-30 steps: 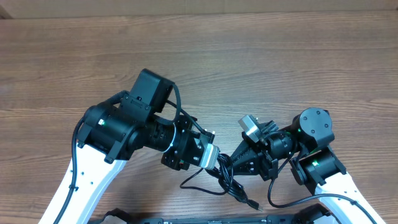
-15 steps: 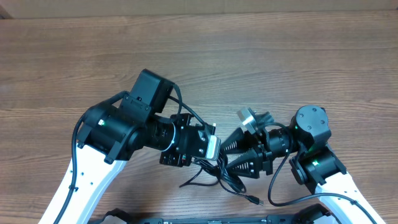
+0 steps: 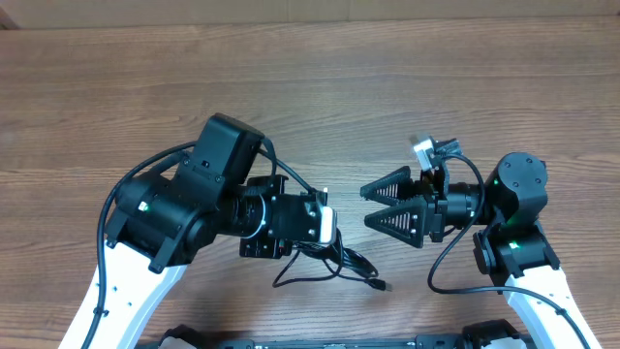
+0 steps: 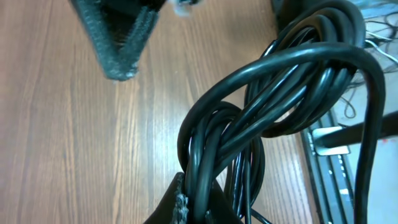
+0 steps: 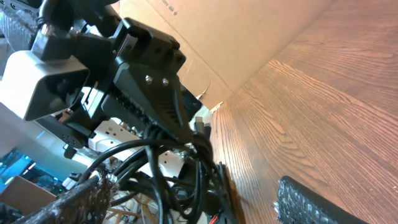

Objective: Untangle cables

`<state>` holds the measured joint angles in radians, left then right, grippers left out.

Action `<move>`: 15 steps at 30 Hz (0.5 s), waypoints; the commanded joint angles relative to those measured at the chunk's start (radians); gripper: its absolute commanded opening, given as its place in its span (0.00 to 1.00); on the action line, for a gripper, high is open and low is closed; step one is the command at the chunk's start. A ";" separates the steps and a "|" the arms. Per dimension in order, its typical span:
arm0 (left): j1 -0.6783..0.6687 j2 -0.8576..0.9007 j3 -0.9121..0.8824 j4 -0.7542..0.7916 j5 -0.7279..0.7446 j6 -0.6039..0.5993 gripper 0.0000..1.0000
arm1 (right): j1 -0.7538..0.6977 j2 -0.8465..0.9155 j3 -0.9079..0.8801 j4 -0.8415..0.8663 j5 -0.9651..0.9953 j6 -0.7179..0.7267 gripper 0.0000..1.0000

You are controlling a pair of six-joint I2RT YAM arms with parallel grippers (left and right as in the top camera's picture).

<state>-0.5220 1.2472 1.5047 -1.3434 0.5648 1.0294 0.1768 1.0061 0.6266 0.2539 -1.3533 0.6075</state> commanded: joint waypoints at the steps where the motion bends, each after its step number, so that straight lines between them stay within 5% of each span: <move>1: 0.000 -0.017 0.005 0.042 -0.079 -0.112 0.04 | -0.004 -0.004 0.014 0.007 0.006 0.026 0.83; 15: -0.002 0.091 0.005 0.095 -0.149 -0.263 0.04 | -0.003 -0.005 0.014 0.200 -0.055 0.123 0.77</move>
<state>-0.5220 1.2911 1.5047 -1.2564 0.4061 0.8188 0.1764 1.0061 0.6266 0.4309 -1.3724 0.7010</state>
